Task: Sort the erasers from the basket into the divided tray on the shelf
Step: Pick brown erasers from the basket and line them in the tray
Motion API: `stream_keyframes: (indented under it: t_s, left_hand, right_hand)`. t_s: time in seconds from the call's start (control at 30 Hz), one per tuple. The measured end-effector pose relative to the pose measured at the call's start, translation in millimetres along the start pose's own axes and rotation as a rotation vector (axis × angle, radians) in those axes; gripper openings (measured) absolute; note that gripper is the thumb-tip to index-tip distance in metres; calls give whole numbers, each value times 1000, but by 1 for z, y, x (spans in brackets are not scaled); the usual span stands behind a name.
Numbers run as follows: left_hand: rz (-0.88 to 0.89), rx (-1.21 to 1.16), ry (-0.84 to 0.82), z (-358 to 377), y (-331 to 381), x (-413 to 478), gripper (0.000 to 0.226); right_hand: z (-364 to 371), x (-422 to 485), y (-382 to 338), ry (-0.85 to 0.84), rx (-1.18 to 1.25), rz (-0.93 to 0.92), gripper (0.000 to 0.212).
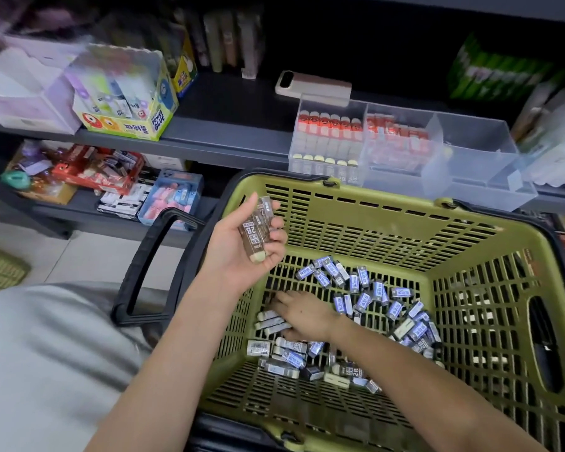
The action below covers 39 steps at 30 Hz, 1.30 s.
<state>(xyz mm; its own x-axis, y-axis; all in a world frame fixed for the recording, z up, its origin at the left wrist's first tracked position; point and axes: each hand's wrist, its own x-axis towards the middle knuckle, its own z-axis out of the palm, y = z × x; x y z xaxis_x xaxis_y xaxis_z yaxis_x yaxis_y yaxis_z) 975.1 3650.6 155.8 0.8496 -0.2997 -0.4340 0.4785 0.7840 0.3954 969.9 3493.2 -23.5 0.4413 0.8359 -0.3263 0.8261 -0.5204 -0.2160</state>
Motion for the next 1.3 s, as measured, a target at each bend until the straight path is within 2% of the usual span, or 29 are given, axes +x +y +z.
stream_keyframes:
  t_s: [0.13,0.23,0.33,0.43,0.53,0.63,0.73,0.8,0.87,0.93,1.07,1.13,1.2,1.23,1.3]
  left_hand:
    - [14,29,120,-4,-3,3,26]
    - [26,7,249,-7,-7,7,22]
    - [14,6,323,-8,-13,10,25]
    - [27,52,387,-10,-21,15,34]
    - [63,98,382,-9,-31,20,40]
    - [74,183,297,-5,-38,24,46]
    - [47,167,191,-2,-42,23,44]
    - [56,175,193,-2,-41,24,50]
    - [80,252,205,1,-42,22,64]
    - [117,309,274,1,-46,23,68]
    - [215,306,420,-3,-51,23,46]
    - [263,278,414,-4,-48,23,47]
    - [293,233,390,-2,-40,21,58]
    - [292,205,381,0,-35,20,61]
    - [274,160,362,1,-29,18,59]
  right_hand:
    - [2,-13,9,129,212,241,45]
    - [-13,-22,16,308,494,471,38]
    - [-38,-31,15,484,837,621,19]
    - [-68,-42,7,616,1277,658,11]
    - [-100,-51,-2,700,1640,668,5]
    - [-127,-57,-11,630,1974,578,11]
    - [-144,-60,-22,432,2033,600,22]
    - [-153,-60,-26,393,2042,659,19]
    - [-160,-61,-29,410,2067,735,18]
    - [-166,-59,-37,463,2146,806,20]
    - [-167,-48,-58,578,2304,880,29]
    - [-171,-51,-60,550,2355,814,27]
    - [-178,-61,-55,448,2396,685,14]
    - [-180,-68,-50,411,2405,636,21]
    - [-184,-80,-41,405,2384,570,55]
